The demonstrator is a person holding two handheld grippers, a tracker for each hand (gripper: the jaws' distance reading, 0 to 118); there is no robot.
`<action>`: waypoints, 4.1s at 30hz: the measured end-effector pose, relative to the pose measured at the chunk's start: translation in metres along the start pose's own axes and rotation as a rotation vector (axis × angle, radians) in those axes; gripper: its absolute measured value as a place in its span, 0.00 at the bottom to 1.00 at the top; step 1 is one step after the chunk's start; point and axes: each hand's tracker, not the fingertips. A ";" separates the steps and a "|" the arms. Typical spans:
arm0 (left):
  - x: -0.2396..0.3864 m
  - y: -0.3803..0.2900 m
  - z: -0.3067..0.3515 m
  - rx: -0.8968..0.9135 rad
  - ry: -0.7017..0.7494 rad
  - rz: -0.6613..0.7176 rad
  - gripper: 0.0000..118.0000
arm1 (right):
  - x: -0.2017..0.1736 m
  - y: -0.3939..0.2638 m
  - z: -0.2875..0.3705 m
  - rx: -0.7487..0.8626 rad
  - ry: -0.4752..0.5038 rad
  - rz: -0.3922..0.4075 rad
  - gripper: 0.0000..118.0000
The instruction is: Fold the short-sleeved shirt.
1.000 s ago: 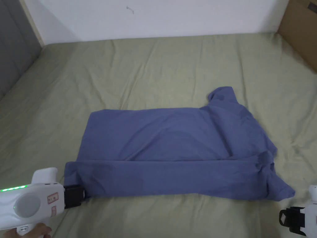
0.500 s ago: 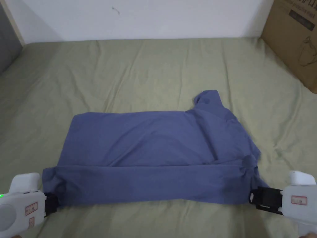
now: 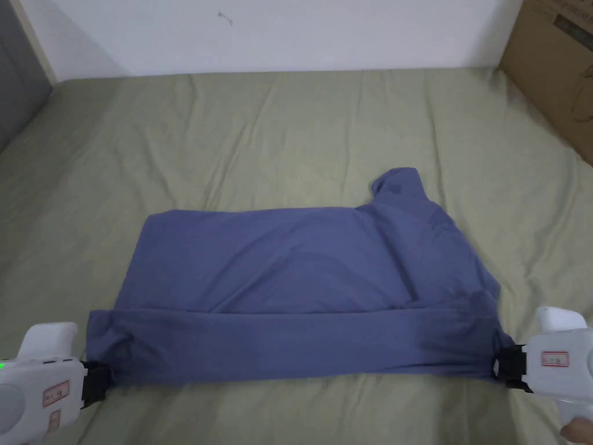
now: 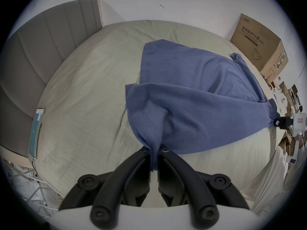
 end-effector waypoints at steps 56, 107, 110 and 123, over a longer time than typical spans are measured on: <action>0.039 0.041 -0.005 0.056 -0.007 0.018 0.00 | -0.030 0.176 -0.057 0.143 0.084 0.058 0.78; -0.003 0.207 -0.149 -0.082 0.051 0.130 0.28 | -0.047 0.206 -0.097 0.003 -0.023 0.259 0.02; -0.005 0.203 -0.137 -0.079 0.013 0.156 0.03 | -0.045 0.203 -0.081 0.014 0.008 0.229 0.02; -0.010 0.129 0.007 0.076 -0.004 0.054 0.03 | -0.009 0.131 0.034 0.037 0.131 0.167 0.02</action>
